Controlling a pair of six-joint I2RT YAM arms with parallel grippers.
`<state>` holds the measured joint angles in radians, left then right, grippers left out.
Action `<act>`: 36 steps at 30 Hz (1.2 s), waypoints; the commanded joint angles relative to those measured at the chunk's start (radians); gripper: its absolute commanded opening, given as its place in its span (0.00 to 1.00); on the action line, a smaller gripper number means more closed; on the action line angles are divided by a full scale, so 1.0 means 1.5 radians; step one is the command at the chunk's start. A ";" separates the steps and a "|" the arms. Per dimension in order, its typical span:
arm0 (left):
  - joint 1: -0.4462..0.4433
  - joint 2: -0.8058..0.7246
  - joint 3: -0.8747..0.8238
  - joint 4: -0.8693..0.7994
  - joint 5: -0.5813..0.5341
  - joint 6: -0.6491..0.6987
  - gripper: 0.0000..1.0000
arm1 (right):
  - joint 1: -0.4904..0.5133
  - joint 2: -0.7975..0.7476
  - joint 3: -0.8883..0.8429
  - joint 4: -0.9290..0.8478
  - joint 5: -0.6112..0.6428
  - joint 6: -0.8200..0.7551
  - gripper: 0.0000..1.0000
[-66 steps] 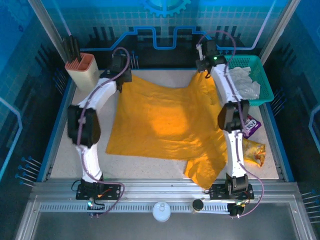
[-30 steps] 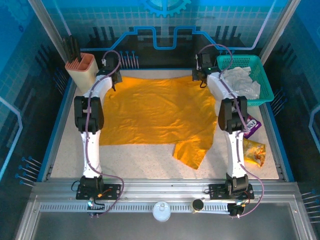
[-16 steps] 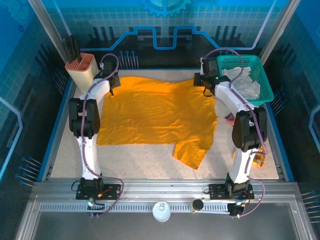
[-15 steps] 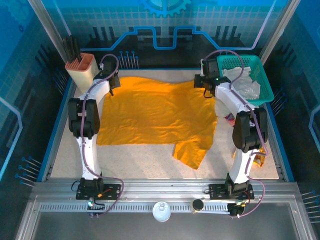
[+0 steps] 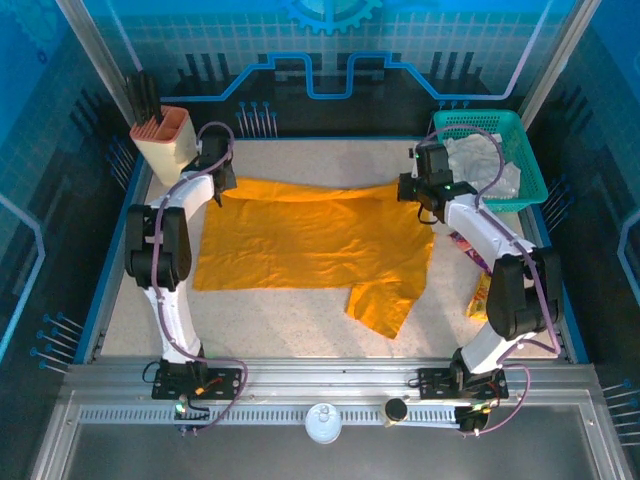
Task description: Fold and stack the t-shirts
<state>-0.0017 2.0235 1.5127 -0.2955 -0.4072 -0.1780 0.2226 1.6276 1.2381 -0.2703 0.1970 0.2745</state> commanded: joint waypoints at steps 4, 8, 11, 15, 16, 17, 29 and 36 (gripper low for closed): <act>0.008 -0.035 -0.050 0.023 -0.018 0.008 0.00 | 0.011 -0.027 -0.071 0.027 -0.021 0.026 0.00; 0.008 -0.037 -0.072 0.020 -0.020 0.002 0.11 | 0.021 -0.022 -0.099 0.024 -0.032 0.042 0.00; 0.008 -0.054 -0.103 0.030 -0.026 -0.005 0.34 | 0.028 -0.021 -0.117 0.005 -0.047 0.059 0.00; 0.008 -0.113 -0.170 0.056 -0.042 -0.011 0.51 | 0.034 -0.043 -0.170 -0.023 -0.071 0.090 0.00; 0.008 -0.132 -0.188 0.063 -0.048 -0.010 0.54 | 0.035 -0.053 -0.190 -0.025 -0.079 0.098 0.00; 0.008 -0.150 -0.204 0.066 -0.054 -0.011 0.55 | 0.037 -0.062 -0.211 -0.026 -0.089 0.103 0.02; 0.008 -0.337 -0.259 0.015 -0.070 -0.032 0.85 | 0.035 -0.120 -0.243 -0.089 -0.113 0.072 0.54; 0.007 -0.400 -0.247 -0.062 -0.055 -0.057 0.89 | 0.034 0.025 -0.060 -0.108 -0.170 0.020 0.43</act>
<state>0.0002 1.4616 1.1416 -0.3080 -0.4973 -0.2310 0.2691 1.5604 1.0512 -0.4118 0.0017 0.3573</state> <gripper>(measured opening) 0.887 0.452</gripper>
